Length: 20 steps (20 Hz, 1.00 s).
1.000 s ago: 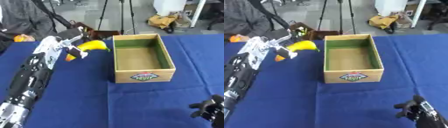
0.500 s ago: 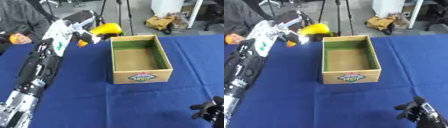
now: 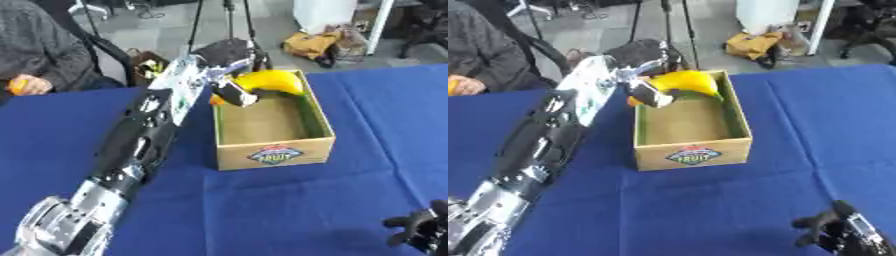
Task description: Pick up objects on the table and place them in the box.
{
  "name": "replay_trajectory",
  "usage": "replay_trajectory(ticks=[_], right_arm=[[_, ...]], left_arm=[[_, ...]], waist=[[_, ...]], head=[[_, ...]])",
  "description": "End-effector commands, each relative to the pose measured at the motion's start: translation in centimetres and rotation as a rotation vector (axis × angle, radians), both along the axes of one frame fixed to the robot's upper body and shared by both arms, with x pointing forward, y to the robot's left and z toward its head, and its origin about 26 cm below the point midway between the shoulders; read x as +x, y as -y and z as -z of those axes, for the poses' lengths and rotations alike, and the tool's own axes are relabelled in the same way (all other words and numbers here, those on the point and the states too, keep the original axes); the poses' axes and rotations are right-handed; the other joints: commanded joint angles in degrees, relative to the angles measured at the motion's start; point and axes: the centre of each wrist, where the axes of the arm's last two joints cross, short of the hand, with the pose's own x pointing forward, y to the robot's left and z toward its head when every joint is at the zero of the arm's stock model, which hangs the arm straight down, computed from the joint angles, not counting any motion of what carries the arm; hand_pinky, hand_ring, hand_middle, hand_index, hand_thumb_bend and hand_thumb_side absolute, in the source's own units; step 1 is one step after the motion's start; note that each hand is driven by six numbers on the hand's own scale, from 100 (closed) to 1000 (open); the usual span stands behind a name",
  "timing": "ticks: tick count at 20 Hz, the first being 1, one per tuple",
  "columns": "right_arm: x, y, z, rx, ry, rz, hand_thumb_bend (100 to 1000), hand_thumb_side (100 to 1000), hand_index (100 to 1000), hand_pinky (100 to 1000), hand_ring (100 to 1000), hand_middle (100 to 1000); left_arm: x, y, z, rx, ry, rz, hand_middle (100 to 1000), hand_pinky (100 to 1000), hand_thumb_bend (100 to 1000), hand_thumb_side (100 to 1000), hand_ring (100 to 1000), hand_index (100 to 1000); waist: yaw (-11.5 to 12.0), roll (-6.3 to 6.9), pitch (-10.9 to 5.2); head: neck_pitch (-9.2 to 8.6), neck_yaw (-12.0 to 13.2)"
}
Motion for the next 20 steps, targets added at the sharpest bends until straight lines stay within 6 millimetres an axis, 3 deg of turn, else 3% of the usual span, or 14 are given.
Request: replay_trajectory(ticks=[1,9,10,11,13,15,16,17,20], right_arm=[[0.2,0.0,-0.6,-0.015,0.021,-0.016,100,807,535,535,677,402],[0.3,-0.2,-0.7,-0.016,0.023,-0.024,100,808,535,535,677,403],[0.3,-0.2,-0.7,-0.016,0.023,-0.024,100,808,535,535,677,403],[0.3,-0.2,-0.7,-0.017,0.023,-0.023,100,808,535,535,677,403],[0.3,-0.2,-0.7,-0.016,0.024,-0.023,100,807,535,535,677,404],[0.3,-0.2,-0.7,-0.016,0.025,-0.023,100,807,535,535,677,404],[0.3,-0.2,-0.8,-0.015,0.026,-0.023,100,807,535,535,677,404],[0.3,-0.2,-0.8,-0.015,0.026,-0.023,100,806,535,535,677,404],[0.3,-0.1,-0.8,-0.014,0.027,-0.021,100,805,535,535,677,405]], left_arm=[[0.2,0.1,0.4,0.054,0.034,-0.006,338,667,199,102,397,685],[0.6,-0.1,3.2,0.087,0.027,-0.005,378,686,180,126,428,716],[0.7,-0.1,3.4,0.094,0.022,-0.002,398,692,200,129,442,727],[0.7,-0.1,3.6,0.105,0.015,0.002,461,709,281,139,485,766],[0.7,-0.1,3.9,0.127,0.000,0.020,585,749,398,501,583,833],[0.7,-0.1,3.9,0.141,-0.011,0.044,691,793,467,722,675,863],[0.6,-0.1,3.8,0.143,-0.012,0.052,699,796,474,742,683,865],[0.6,-0.1,3.7,0.142,-0.010,0.058,770,837,542,894,764,884],[0.5,-0.3,3.4,0.119,0.005,0.068,834,887,532,960,839,899]], waist=[[-0.36,-0.22,-0.66],[-0.85,-0.07,-0.33],[-0.88,-0.08,-0.32],[-0.89,-0.08,-0.31],[-0.91,-0.09,-0.32],[-0.90,-0.08,-0.35],[-0.89,-0.08,-0.36],[-0.87,-0.09,-0.38],[-0.75,-0.10,-0.45]], head=[[-0.75,0.35],[-0.85,0.54],[-0.86,0.54],[-0.88,0.51],[-0.91,0.47],[-0.96,0.42],[-0.97,0.40],[-0.99,0.38],[-1.12,0.36]])
